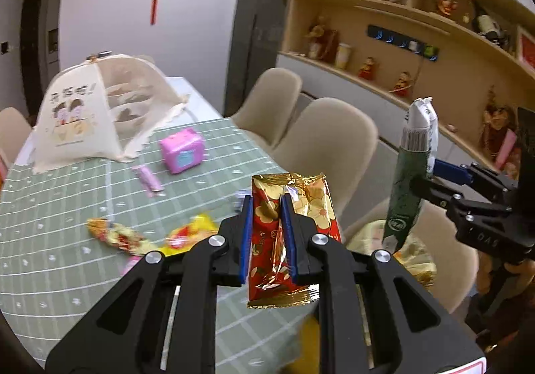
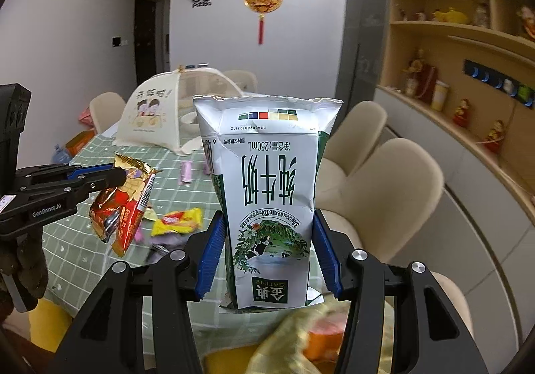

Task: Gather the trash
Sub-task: 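Carry both items to the yellow trash bag and open both grippers, then return both tools to the wrappers on the table, then grasp a pink candy stick with the left gripper while the right grasps a gold wrapper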

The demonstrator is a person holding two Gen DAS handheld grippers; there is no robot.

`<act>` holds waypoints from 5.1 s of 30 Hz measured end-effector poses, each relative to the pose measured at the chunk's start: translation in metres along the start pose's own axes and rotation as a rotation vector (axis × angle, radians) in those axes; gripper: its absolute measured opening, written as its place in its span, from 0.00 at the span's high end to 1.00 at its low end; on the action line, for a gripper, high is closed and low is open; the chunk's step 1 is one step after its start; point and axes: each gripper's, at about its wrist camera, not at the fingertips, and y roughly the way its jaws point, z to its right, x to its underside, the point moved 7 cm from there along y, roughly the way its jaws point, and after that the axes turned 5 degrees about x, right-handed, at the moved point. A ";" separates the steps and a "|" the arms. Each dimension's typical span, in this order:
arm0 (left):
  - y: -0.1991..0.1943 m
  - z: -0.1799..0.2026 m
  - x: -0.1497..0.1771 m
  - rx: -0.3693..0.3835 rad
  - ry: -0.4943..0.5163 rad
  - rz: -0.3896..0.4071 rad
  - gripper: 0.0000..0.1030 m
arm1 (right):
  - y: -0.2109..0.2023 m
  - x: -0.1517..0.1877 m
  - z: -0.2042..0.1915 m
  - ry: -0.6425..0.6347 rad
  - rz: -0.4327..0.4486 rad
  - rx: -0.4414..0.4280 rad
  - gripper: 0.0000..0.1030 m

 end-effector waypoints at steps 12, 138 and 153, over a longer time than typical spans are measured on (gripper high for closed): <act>0.075 0.123 0.030 0.220 -0.003 -0.122 0.84 | -0.037 0.057 0.111 0.119 -0.008 0.125 0.53; -0.025 -0.344 0.132 -0.250 -0.614 -0.164 0.92 | 0.277 0.013 -0.349 -0.441 -0.339 -0.511 0.42; -0.037 -0.334 0.143 -0.266 -0.588 -0.173 0.92 | 0.294 0.009 -0.344 -0.366 -0.424 -0.457 0.76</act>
